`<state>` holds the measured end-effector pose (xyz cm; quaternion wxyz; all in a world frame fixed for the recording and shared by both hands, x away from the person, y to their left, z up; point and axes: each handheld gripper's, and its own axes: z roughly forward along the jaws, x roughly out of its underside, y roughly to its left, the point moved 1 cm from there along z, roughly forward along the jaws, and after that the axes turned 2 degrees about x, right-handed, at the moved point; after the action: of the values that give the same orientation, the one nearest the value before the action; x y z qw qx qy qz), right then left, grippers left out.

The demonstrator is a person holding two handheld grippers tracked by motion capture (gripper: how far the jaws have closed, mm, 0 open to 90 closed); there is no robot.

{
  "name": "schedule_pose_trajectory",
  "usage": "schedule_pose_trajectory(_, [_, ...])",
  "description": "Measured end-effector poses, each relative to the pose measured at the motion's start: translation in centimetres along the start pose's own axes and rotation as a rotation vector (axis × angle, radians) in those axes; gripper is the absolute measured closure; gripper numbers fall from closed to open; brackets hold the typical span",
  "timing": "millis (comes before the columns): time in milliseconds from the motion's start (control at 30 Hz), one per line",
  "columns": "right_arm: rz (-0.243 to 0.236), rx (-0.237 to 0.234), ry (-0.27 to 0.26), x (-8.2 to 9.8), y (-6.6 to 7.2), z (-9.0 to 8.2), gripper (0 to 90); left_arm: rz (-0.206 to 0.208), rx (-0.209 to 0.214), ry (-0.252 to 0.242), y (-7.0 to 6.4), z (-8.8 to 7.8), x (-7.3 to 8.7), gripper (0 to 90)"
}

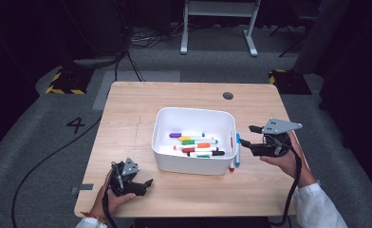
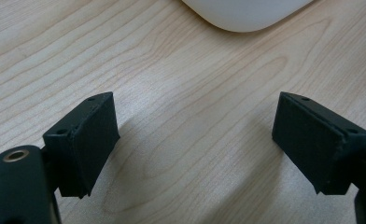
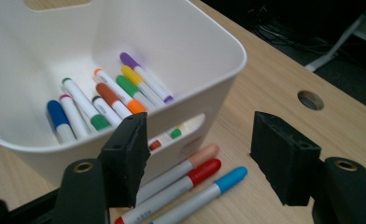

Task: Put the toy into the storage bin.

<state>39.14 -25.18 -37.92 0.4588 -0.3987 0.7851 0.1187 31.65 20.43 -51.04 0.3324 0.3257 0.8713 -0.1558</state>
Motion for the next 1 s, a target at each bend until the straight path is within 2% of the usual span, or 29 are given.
schedule_pose_trajectory(33, [0.005, 0.018, 0.007, 0.4, -0.3, 0.1, 37.8, -0.001, -0.001, 0.000, 0.0, 0.0, 0.0, 14.5])
schedule_pose_trajectory(67, [0.036, 0.022, 0.019, 1.3, -0.8, 0.5, 38.0, -0.001, -0.001, -0.001, 0.0, 0.0, 0.0, 14.5])
schedule_pose_trajectory(100, [0.036, 0.022, 0.019, 1.3, -0.8, 0.5, 38.0, -0.001, -0.001, -0.001, 0.0, 0.0, 0.0, 14.5])
schedule_pose_trajectory(133, [0.068, 0.037, 0.033, 2.2, -1.1, 1.2, 38.3, -0.001, -0.001, -0.001, 0.0, 0.0, 0.0, 14.5])
schedule_pose_trajectory(167, [0.068, 0.037, 0.033, 2.2, -1.1, 1.2, 38.3, -0.001, -0.001, -0.001, 0.0, 0.0, 0.0, 14.5])
schedule_pose_trajectory(233, [0.108, 0.052, 0.078, 3.6, -1.5, 2.7, 38.5, -0.002, -0.001, -0.001, 0.0, 0.0, 0.0, 14.5])
schedule_pose_trajectory(300, [0.116, 0.058, 0.097, 4.0, -1.5, 3.3, 38.6, -0.001, -0.001, -0.001, 0.0, 0.0, 0.0, 14.5])
schedule_pose_trajectory(367, [0.142, 0.069, 0.148, 5.3, -1.7, 5.2, 38.7, 0.000, 0.000, 0.001, 0.0, 0.0, 0.0, 14.5])
schedule_pose_trajectory(400, [0.142, 0.069, 0.148, 5.3, -1.7, 5.2, 38.7, 0.000, 0.000, 0.001, 0.0, 0.0, 0.0, 14.5])
schedule_pose_trajectory(500, [0.168, 0.082, 0.186, 6.0, -2.0, 6.6, 39.5, 0.000, 0.000, 0.000, 0.0, 0.0, 0.0, 14.5])
schedule_pose_trajectory(600, [0.218, 0.088, 0.185, 6.4, -2.6, 7.8, 40.9, 0.000, -0.001, 0.000, 0.0, 0.0, 0.0, 14.5])
schedule_pose_trajectory(700, [0.226, 0.099, 0.188, 6.4, -2.8, 8.3, 41.1, 0.000, 0.000, 0.000, 0.0, 0.0, 0.0, 14.5])
schedule_pose_trajectory(767, [0.252, 0.089, 0.188, 6.3, -2.9, 8.8, 41.3, -0.005, -0.002, 0.003, 0.0, 0.0, 0.0, 14.6])
schedule_pose_trajectory(933, [0.246, 0.102, 0.203, 5.9, -2.6, 9.7, 41.8, -0.002, -0.002, 0.002, 0.0, 0.0, 0.0, 14.6])
schedule_pose_trajectory(1000, [0.231, 0.125, 0.225, 5.9, -2.4, 10.3, 43.4, 0.001, -0.001, 0.000, 0.0, 0.0, 0.0, 14.6])
